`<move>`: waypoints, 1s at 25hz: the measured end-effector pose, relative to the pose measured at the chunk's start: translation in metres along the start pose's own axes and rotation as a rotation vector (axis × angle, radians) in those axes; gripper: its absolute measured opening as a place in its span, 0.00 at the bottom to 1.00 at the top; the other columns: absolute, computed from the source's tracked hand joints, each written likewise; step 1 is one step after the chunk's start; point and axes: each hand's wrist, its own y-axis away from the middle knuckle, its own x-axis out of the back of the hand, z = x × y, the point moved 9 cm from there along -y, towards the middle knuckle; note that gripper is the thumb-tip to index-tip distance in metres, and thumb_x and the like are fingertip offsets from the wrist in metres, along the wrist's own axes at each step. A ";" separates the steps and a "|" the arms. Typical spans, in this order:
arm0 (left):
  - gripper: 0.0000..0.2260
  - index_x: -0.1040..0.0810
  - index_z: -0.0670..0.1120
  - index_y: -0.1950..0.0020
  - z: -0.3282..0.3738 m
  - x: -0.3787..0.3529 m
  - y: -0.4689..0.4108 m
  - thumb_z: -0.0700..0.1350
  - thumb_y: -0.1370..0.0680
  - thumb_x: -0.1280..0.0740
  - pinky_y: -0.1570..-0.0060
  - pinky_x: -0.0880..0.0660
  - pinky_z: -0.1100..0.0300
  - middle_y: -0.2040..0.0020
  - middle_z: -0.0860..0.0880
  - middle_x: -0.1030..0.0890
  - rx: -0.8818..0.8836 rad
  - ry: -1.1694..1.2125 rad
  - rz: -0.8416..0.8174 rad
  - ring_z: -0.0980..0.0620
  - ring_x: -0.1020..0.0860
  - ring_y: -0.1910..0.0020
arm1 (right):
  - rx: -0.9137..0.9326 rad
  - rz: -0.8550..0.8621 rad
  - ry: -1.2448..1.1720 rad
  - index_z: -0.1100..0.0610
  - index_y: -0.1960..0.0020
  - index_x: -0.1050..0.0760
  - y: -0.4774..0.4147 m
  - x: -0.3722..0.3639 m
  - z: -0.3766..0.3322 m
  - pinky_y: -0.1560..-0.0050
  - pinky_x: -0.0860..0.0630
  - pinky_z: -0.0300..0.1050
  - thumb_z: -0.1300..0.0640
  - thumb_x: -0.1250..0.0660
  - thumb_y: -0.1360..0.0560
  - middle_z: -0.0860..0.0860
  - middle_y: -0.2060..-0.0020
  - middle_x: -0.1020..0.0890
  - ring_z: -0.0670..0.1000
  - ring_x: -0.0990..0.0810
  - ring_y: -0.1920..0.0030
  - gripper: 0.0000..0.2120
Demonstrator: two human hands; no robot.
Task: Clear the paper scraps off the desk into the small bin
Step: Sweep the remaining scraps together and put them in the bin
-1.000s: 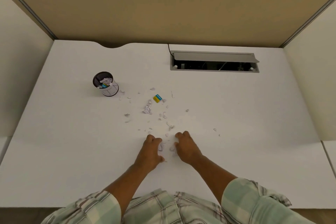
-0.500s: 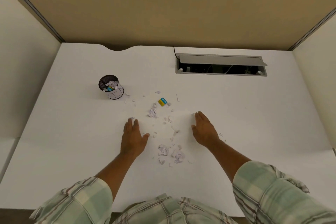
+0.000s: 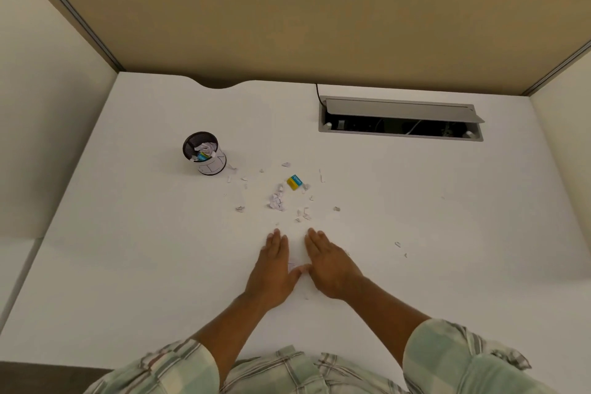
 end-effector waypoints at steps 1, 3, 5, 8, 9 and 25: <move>0.38 0.55 0.44 0.16 0.001 0.000 0.002 0.63 0.17 0.44 0.20 0.57 0.56 0.16 0.46 0.59 -0.011 0.000 0.007 0.49 0.59 0.17 | 0.020 0.001 -0.001 0.60 0.18 0.56 0.002 -0.004 -0.005 0.21 0.46 0.53 0.48 0.47 0.15 0.56 0.18 0.54 0.58 0.52 0.18 0.32; 0.35 0.51 0.46 0.16 -0.003 0.013 0.002 0.61 0.17 0.44 0.19 0.53 0.55 0.15 0.47 0.54 -0.004 -0.014 0.072 0.49 0.56 0.16 | 0.021 0.018 -0.019 0.58 0.18 0.53 0.001 -0.001 -0.006 0.22 0.42 0.53 0.49 0.48 0.16 0.56 0.18 0.50 0.57 0.49 0.18 0.30; 0.32 0.46 0.47 0.17 -0.014 0.039 -0.006 0.59 0.17 0.42 0.19 0.48 0.53 0.16 0.46 0.49 0.025 -0.003 0.171 0.47 0.51 0.16 | -0.005 0.069 -0.033 0.57 0.18 0.50 -0.010 0.017 -0.001 0.23 0.39 0.53 0.50 0.47 0.16 0.55 0.18 0.46 0.56 0.44 0.19 0.30; 0.31 0.41 0.45 0.18 -0.036 0.089 -0.033 0.58 0.17 0.40 0.21 0.44 0.49 0.17 0.42 0.44 0.070 -0.002 0.289 0.42 0.46 0.17 | -0.050 0.150 -0.058 0.56 0.19 0.46 -0.039 0.059 0.006 0.24 0.37 0.55 0.48 0.46 0.17 0.55 0.19 0.42 0.56 0.40 0.21 0.29; 0.31 0.40 0.44 0.19 -0.042 0.104 -0.045 0.58 0.17 0.40 0.21 0.44 0.48 0.17 0.42 0.43 0.081 -0.015 0.305 0.42 0.46 0.18 | -0.060 0.166 -0.055 0.56 0.19 0.46 -0.051 0.073 0.007 0.25 0.36 0.56 0.47 0.46 0.17 0.55 0.19 0.42 0.56 0.40 0.21 0.29; 0.36 0.50 0.43 0.17 -0.086 0.137 -0.142 0.63 0.17 0.46 0.19 0.49 0.44 0.16 0.40 0.55 0.188 -0.111 0.143 0.39 0.55 0.17 | -0.030 -0.033 0.132 0.52 0.17 0.58 -0.196 0.106 -0.019 0.20 0.47 0.59 0.35 0.51 0.18 0.53 0.17 0.58 0.61 0.57 0.18 0.37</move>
